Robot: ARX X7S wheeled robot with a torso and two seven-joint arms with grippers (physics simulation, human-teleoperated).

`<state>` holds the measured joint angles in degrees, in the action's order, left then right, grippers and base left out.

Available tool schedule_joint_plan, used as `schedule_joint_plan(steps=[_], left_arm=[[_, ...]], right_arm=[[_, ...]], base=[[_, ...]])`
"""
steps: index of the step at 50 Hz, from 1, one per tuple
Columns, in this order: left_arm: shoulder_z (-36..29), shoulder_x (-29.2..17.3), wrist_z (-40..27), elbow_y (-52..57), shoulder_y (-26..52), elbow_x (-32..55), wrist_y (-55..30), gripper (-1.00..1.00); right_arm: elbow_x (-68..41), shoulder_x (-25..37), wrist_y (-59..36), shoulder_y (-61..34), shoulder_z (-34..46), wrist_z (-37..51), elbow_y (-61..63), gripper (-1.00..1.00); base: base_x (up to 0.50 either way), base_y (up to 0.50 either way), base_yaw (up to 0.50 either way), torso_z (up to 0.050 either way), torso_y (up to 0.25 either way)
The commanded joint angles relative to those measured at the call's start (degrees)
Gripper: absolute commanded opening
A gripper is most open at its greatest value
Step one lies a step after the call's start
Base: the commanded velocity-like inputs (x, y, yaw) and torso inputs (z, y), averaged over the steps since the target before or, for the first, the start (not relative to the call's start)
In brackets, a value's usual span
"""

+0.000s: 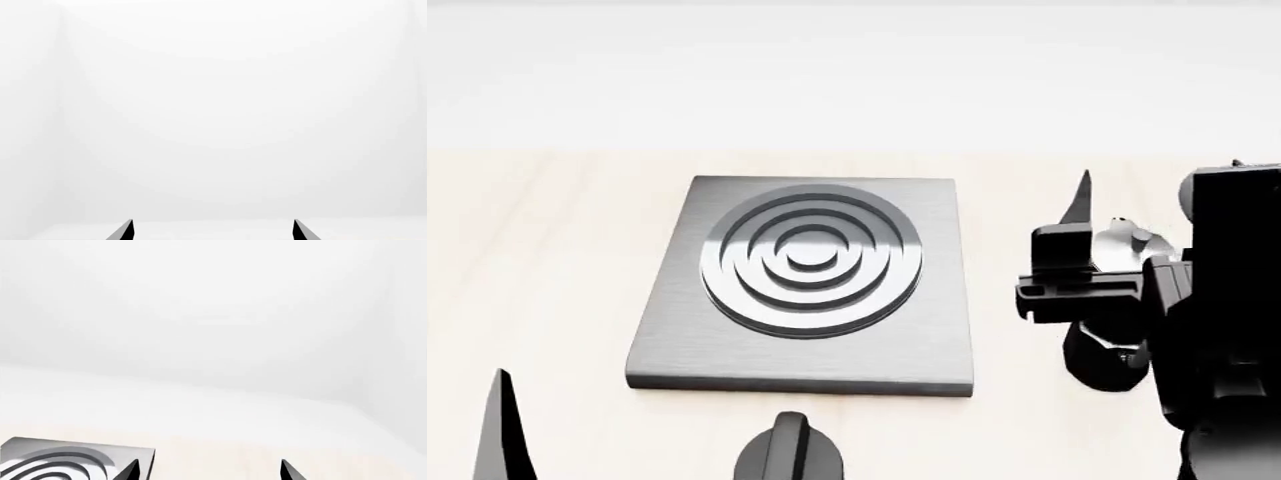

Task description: Put both moka pots on the stove.

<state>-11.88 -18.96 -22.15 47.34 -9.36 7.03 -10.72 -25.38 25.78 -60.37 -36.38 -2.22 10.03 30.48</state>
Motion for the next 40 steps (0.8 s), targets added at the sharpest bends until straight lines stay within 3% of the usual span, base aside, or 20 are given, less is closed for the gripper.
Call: schedule_joint_plan(steps=[1, 20, 40], left_arm=[[-0.1, -0.3, -0.4, -0.1, 0.1, 0.2, 0.0, 1.00], [-0.8, -0.7, -0.9, -0.2, 0.1, 0.1, 0.3, 1.00], [-0.9, -1.0, -1.6, -0.4, 0.2, 0.4, 0.8, 1.00]], right_arm=[[-0.4, 2.1, 0.9, -4.3, -0.2, -4.2, -12.0, 1.00], [-2.9, 2.3, -0.7, -5.5, -0.1, -8.6, -22.8, 1.00], [0.0, 2.5, 4.7, -4.8, 3.1, -10.6, -32.5, 1.00]], base=[[0.00, 0.00, 0.00, 0.000, 0.000], [0.00, 0.00, 0.00, 0.000, 0.000], [0.00, 0.00, 0.00, 0.000, 0.000]])
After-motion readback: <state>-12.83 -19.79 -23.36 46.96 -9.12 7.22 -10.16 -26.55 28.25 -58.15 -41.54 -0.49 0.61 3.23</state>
